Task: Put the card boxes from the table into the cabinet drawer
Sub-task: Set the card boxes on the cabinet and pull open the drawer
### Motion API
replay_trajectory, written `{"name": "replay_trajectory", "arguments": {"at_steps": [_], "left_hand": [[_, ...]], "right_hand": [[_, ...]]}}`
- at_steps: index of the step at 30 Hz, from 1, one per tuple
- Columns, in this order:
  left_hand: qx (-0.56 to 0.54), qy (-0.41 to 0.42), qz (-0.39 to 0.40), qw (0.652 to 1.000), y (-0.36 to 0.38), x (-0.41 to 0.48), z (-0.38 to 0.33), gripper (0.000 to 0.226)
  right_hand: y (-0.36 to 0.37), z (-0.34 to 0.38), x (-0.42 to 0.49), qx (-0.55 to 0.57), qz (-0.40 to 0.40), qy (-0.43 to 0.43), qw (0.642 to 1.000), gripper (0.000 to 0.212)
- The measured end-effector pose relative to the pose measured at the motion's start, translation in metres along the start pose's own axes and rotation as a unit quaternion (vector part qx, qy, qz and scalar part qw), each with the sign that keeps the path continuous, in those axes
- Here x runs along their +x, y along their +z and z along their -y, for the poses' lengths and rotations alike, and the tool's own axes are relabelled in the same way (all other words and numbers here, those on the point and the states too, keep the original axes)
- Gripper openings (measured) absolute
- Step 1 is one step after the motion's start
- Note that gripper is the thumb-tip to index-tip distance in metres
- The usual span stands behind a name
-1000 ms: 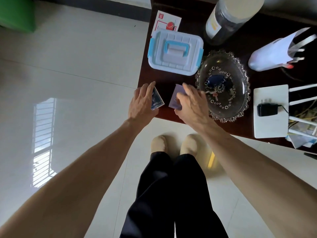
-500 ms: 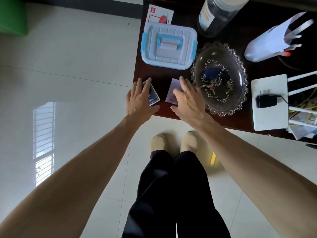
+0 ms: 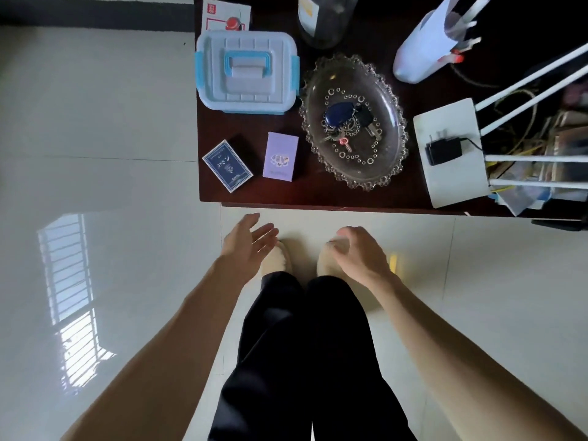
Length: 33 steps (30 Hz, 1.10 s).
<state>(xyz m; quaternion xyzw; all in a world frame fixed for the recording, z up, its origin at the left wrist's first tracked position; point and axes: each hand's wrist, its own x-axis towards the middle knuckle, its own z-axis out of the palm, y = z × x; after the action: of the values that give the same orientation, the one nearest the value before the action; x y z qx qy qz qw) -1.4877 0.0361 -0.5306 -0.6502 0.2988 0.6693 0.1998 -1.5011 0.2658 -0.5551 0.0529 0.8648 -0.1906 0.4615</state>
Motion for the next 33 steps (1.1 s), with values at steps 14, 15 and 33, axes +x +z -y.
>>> {"name": "replay_trajectory", "arguments": {"at_steps": [14, 15, 33], "left_hand": [[-0.061, 0.068, 0.013, 0.996, 0.053, 0.041, 0.007, 0.020], [-0.052, 0.073, 0.011, 0.996, 0.052, 0.042, 0.009, 0.017], [0.020, 0.104, -0.084, 0.991, 0.025, 0.049, 0.041, 0.013]], "right_hand": [[0.016, -0.007, 0.080, -0.163, 0.045, -0.048, 0.984, 0.058], [0.018, -0.007, 0.080, -0.159, 0.038, -0.048, 0.985, 0.055], [0.049, -0.022, 0.044, -0.067, 0.025, -0.028, 0.997, 0.067]]}}
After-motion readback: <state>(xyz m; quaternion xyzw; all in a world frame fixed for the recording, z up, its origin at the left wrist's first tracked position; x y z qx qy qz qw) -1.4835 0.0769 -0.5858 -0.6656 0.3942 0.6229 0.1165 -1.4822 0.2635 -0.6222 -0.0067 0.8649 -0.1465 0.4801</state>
